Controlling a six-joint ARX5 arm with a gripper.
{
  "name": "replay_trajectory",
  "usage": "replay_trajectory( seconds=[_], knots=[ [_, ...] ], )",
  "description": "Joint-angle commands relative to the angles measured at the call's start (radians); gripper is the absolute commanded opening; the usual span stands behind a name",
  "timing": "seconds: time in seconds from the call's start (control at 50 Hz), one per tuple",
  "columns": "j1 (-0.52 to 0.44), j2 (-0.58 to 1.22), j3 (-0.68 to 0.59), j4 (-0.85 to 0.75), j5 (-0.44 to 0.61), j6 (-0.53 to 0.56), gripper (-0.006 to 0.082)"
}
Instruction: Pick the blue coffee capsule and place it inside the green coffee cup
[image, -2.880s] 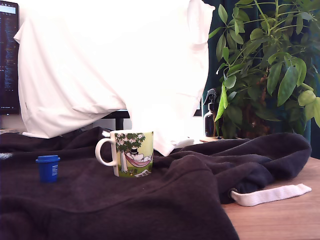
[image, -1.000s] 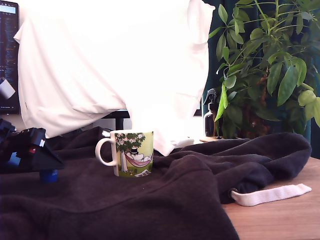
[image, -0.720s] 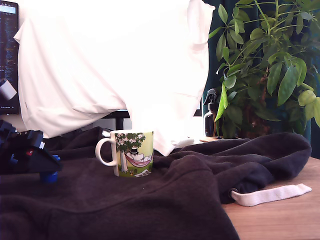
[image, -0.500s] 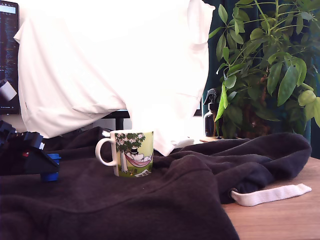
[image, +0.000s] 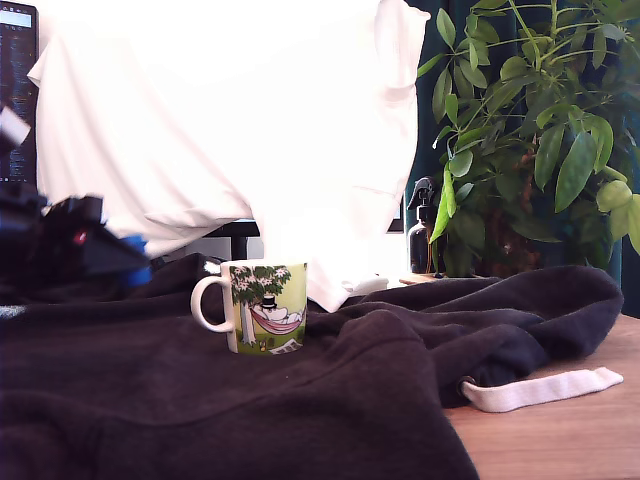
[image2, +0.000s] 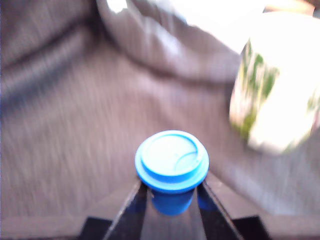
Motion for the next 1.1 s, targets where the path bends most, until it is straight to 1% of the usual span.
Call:
replay_trajectory(
  seconds=[0.0,0.18,0.38,0.54,0.78,0.84,0.9,0.94,0.98,1.02,1.04,1.08],
  knots=[
    [-0.026,0.010,0.027,0.013,0.021,-0.039,0.0131],
    [-0.103,0.010,0.078,0.009,0.025,-0.041,0.0131],
    [-0.166,0.010,0.122,-0.038,0.017,-0.039,0.0131],
    [-0.194,0.011,0.133,-0.045,-0.017,-0.029,0.0131],
    [-0.216,0.011,0.138,-0.070,-0.037,-0.005,0.0139],
    [-0.219,0.011,0.143,-0.072,-0.046,-0.005,0.0179],
    [-0.224,0.011,0.155,-0.084,-0.046,0.008,0.0269],
    [-0.231,0.011,0.166,-0.093,-0.045,0.023,0.0380],
    [-0.239,0.011,0.181,-0.112,-0.042,0.033,0.0519],
    [-0.246,0.011,0.198,-0.140,-0.041,0.053,0.0619],
    [-0.249,0.011,0.206,-0.150,-0.038,0.065,0.0647],
    [-0.257,0.011,0.219,-0.170,-0.035,0.080,0.0663]
  ],
)
